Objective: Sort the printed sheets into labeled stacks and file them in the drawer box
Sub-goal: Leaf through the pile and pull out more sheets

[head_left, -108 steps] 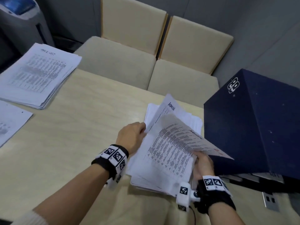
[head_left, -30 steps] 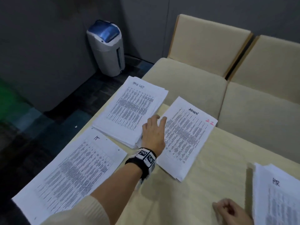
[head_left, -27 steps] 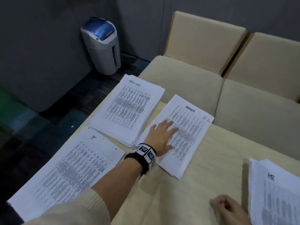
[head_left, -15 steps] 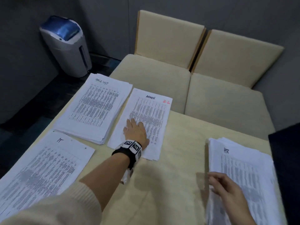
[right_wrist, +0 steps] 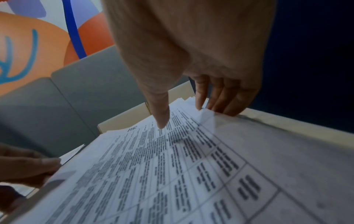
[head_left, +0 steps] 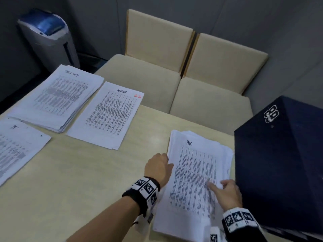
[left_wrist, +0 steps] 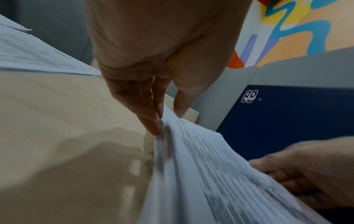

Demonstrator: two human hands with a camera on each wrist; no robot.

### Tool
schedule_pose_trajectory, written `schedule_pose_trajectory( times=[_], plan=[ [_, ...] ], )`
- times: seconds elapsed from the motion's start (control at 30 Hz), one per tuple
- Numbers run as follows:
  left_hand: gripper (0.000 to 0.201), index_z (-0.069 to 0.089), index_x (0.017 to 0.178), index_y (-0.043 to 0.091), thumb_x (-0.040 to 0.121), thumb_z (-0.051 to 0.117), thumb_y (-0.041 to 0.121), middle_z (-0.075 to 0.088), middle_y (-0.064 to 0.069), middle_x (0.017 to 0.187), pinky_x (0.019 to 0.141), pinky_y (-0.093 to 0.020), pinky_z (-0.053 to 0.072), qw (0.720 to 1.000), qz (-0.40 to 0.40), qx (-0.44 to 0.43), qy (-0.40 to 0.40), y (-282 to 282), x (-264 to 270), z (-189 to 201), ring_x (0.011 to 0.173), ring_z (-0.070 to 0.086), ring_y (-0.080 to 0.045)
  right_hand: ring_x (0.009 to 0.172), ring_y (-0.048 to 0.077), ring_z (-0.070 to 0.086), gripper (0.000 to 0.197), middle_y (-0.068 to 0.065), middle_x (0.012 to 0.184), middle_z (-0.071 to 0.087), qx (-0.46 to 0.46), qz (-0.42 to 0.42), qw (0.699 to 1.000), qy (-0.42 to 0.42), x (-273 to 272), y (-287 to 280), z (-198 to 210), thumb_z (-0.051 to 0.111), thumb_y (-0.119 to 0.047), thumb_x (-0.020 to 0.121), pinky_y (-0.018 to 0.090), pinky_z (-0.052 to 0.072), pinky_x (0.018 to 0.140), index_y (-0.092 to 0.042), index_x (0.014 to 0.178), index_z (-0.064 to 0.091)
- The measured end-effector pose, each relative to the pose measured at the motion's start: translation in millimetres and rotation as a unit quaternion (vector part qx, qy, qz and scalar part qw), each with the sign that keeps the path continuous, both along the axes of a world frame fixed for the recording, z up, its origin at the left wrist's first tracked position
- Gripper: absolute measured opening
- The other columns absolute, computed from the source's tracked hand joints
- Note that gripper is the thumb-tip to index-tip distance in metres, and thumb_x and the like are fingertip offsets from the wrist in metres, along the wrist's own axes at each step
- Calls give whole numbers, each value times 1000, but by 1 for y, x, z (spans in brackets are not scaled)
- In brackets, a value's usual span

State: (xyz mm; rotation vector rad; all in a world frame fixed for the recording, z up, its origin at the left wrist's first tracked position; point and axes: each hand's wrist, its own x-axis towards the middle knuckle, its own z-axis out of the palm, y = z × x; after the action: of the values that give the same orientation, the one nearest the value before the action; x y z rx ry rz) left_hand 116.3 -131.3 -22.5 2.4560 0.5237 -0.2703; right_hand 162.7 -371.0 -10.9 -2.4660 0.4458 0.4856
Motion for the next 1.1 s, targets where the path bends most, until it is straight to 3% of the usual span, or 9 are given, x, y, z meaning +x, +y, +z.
schedule_pose_trajectory(
  times=[0.17, 0.3, 0.43, 0.6, 0.73, 0.83, 0.93, 1.03, 1.1],
  plan=[
    [28, 63, 92, 16, 96, 48, 39, 54, -2, 96, 76, -36, 52, 996, 72, 24, -41, -22, -9, 0, 82, 59, -25, 82, 23, 58, 40, 7, 86, 62, 78, -17, 992, -98, 7, -21, 0, 86, -13, 72, 32, 45, 79, -12, 99, 57],
    [24, 52, 79, 19, 95, 51, 36, 53, -2, 91, 70, -32, 44, 995, 95, 3, -30, -23, -10, 1, 82, 56, -25, 84, 31, 62, 22, 7, 79, 64, 72, -4, 987, -141, 9, -31, 1, 79, -17, 80, 34, 47, 78, -11, 93, 62],
    [26, 57, 80, 13, 97, 49, 30, 52, -4, 89, 68, -31, 37, 994, 104, -2, -27, -13, -8, -2, 85, 56, -28, 82, 30, 56, 7, 5, 82, 61, 17, -1, 987, -158, 2, -36, 11, 65, -11, 87, 33, 40, 72, -10, 91, 59],
    [30, 50, 74, 15, 97, 48, 35, 57, -4, 82, 65, -29, 38, 996, 89, 19, -6, -7, -9, 6, 78, 56, -27, 84, 22, 62, 37, 0, 91, 64, 195, -100, 974, -55, -6, -44, 13, 65, 5, 78, 37, 50, 79, -20, 104, 57],
    [29, 48, 77, 18, 94, 53, 40, 53, -1, 77, 64, -27, 42, 995, 40, 85, 28, -4, -7, 18, 78, 60, -26, 75, 16, 59, 24, 4, 83, 65, 265, -122, 956, -36, -8, -43, 15, 57, 15, 81, 29, 44, 74, -4, 93, 65],
    [40, 42, 64, 16, 94, 53, 39, 49, 1, 64, 58, -26, 37, 996, 17, 82, -1, -2, -6, 24, 67, 56, -25, 70, 21, 58, 18, 11, 78, 65, 271, -137, 951, -49, -6, -42, 14, 59, 13, 82, 32, 45, 75, -3, 75, 62],
    [47, 40, 58, 15, 96, 54, 39, 48, 0, 56, 51, -28, 30, 997, -4, 49, -56, -1, -8, 29, 57, 47, -22, 75, 28, 60, 12, 16, 85, 66, 274, -173, 946, -34, -1, -42, 8, 63, 10, 81, 36, 45, 79, 0, 86, 61],
    [38, 39, 62, 15, 95, 56, 23, 44, -1, 55, 55, -32, 30, 992, -44, 13, -119, 2, -10, 29, 57, 41, -25, 89, 35, 65, 26, 20, 97, 69, 291, -191, 937, -17, 1, -40, 2, 65, 9, 76, 43, 52, 86, 6, 103, 62],
    [26, 51, 68, 16, 92, 56, 8, 49, 2, 57, 59, -33, 34, 985, -53, -61, -150, 3, -13, 25, 60, 44, -23, 90, 38, 68, 32, 22, 98, 71, 310, -193, 931, -6, 1, -40, 1, 66, 7, 73, 46, 55, 85, 5, 105, 63]
  ],
)
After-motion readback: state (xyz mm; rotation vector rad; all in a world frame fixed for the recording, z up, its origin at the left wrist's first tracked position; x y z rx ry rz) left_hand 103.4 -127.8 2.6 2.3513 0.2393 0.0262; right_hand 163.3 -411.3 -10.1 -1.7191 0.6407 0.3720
